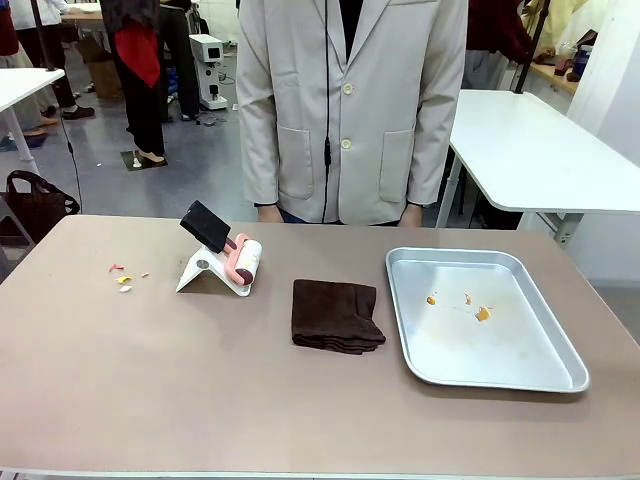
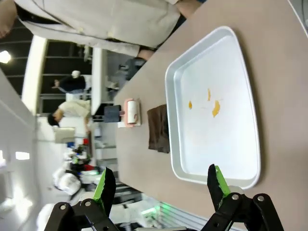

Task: Clean the surface of the table.
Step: Hold the Lint Roller with your left hand and the towel with your right hand.

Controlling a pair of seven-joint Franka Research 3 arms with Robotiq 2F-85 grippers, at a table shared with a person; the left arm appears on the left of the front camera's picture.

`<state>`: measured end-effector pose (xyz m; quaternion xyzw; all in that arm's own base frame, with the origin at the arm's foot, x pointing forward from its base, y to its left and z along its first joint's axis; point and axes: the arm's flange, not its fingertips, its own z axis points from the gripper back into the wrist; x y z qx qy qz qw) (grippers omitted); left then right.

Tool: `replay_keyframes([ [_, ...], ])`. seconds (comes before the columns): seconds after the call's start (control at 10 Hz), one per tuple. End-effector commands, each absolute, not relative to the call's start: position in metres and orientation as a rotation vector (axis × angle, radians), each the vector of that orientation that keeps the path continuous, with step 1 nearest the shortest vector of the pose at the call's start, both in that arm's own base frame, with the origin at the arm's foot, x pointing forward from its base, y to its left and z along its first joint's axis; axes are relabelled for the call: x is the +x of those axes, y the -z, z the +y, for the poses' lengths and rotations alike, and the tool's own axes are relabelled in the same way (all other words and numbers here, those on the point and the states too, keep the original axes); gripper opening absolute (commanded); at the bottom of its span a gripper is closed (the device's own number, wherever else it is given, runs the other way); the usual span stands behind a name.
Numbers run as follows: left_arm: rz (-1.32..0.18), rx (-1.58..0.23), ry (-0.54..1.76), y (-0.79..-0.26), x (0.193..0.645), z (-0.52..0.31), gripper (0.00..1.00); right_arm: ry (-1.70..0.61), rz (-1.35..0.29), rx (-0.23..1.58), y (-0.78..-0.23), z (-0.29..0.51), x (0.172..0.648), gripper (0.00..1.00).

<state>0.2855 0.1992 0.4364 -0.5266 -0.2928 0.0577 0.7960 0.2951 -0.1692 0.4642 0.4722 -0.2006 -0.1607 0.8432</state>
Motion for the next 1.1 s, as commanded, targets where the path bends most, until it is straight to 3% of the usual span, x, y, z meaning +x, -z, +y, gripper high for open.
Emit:
replay_keyframes([
  [0.0, -0.574, -1.050, -0.030, -0.474, 0.309, 0.174, 1.00, 0.261, -0.398, 0.834, -0.494, -0.083, 0.305, 1.00],
  [0.5, -0.447, -0.844, 0.118, -0.518, 0.401, 0.073, 1.00, -0.074, -0.309, 0.520, -0.523, 0.113, 0.359, 1.00],
  [0.7, -0.363, -0.770, 0.152, -0.509, 0.440, 0.039, 1.00, -0.161, -0.264, 0.429, -0.501, 0.186, 0.372, 1.00],
  [1.0, -0.243, -0.686, 0.141, -0.485, 0.491, 0.015, 1.00, -0.101, -0.187, 0.324, -0.456, 0.261, 0.382, 1.00],
])
